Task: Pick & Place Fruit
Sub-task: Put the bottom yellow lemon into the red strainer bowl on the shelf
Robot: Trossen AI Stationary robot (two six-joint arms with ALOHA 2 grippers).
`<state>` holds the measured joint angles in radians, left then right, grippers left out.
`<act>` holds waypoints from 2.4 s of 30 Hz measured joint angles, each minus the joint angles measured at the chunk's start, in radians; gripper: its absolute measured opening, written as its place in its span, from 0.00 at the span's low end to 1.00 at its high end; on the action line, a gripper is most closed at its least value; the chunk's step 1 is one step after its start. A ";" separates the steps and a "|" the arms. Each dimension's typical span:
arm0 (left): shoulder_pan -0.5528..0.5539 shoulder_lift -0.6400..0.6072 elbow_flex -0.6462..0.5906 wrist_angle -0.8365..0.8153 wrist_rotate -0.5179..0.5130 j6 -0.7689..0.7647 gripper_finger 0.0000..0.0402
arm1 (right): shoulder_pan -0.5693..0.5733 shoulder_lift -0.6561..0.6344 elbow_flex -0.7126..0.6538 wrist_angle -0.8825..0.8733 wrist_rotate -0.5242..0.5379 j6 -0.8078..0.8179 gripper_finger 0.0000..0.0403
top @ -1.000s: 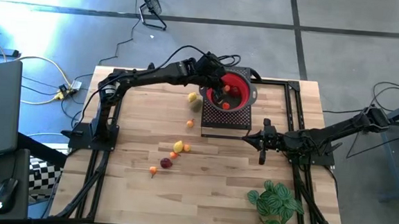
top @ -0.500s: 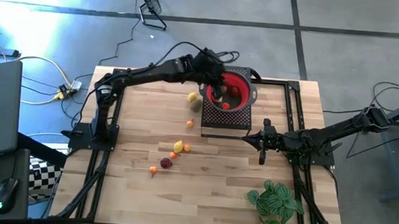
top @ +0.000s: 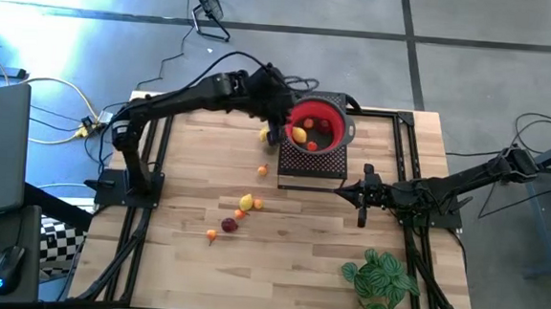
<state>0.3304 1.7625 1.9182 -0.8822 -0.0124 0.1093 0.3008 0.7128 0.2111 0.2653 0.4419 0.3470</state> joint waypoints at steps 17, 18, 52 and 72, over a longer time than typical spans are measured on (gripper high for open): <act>-0.172 -0.192 -0.003 -0.281 -0.117 -0.113 0.20 | 0.000 0.000 0.000 -0.011 0.000 0.019 0.00; -0.181 -0.198 -0.009 -0.293 -0.133 -0.117 0.18 | 0.000 0.000 0.000 -0.011 0.000 0.019 0.00; -0.187 -0.743 -1.133 0.349 -0.176 -0.430 0.00 | 0.000 0.000 0.000 -0.004 0.001 0.024 0.00; -0.187 -0.769 -1.323 0.655 -0.046 -0.429 0.00 | 0.000 0.000 0.000 0.000 0.001 0.023 0.00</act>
<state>0.1432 0.9939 0.5953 -0.2268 -0.0586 -0.3199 0.3004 0.7124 0.2111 0.2657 0.4427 0.3699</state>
